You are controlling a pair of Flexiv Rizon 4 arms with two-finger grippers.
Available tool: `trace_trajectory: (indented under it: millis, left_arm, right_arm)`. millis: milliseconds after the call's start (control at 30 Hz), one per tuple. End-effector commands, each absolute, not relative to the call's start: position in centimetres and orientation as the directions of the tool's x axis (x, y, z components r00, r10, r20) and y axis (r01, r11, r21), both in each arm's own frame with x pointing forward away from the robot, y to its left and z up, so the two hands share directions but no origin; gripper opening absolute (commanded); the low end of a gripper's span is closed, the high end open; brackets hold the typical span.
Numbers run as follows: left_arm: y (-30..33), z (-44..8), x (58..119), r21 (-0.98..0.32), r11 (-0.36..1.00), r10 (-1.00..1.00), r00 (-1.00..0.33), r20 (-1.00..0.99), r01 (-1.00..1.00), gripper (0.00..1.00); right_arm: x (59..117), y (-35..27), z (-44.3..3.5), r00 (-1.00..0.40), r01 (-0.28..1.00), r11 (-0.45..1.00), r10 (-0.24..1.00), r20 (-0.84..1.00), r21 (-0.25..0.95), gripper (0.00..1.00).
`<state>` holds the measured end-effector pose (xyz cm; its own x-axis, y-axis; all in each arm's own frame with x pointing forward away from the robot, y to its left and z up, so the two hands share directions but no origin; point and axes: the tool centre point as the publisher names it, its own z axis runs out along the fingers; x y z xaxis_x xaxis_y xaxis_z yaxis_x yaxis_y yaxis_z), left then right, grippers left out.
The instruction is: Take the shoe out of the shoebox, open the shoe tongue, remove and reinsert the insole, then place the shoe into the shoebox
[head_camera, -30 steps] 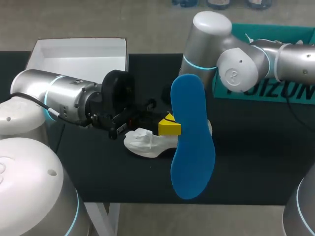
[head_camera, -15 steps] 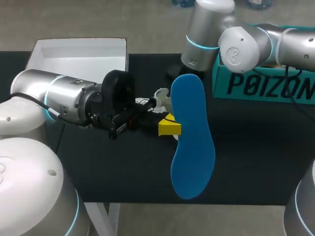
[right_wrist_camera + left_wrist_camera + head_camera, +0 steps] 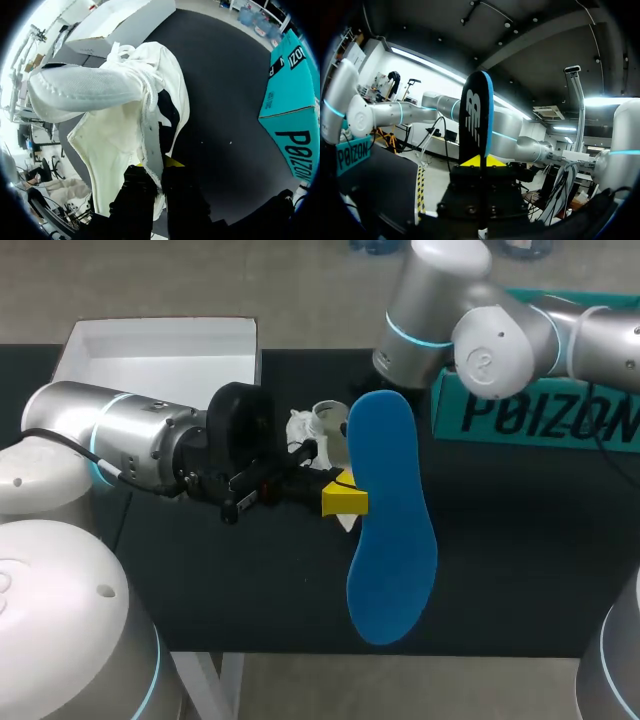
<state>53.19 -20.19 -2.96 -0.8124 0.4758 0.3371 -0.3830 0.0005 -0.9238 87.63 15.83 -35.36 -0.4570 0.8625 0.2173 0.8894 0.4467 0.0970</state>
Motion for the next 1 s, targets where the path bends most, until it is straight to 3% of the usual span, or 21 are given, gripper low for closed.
trace_trajectory:
  millis: [33,433,1000]
  left_arm:
    - [-20.2,-3.1,53.1,-0.924,-0.002,0.475,-0.813,0.337,-0.383,0.0]
    - [-20.2,-3.1,53.1,-0.924,-0.002,0.475,-0.813,0.337,-0.383,0.0]
    - [-20.2,-3.1,53.1,-0.924,-0.002,0.475,-0.813,0.337,-0.383,0.0]
  right_arm:
    - [87.0,15.6,-36.0,-0.248,0.967,0.223,0.936,0.248,0.125,0.0]
    - [87.0,16.5,-37.7,-0.29,0.953,0.261,0.932,0.219,0.153,0.0]
    - [87.7,15.9,-37.4,-0.196,0.965,0.143,0.95,0.245,0.22,0.0]
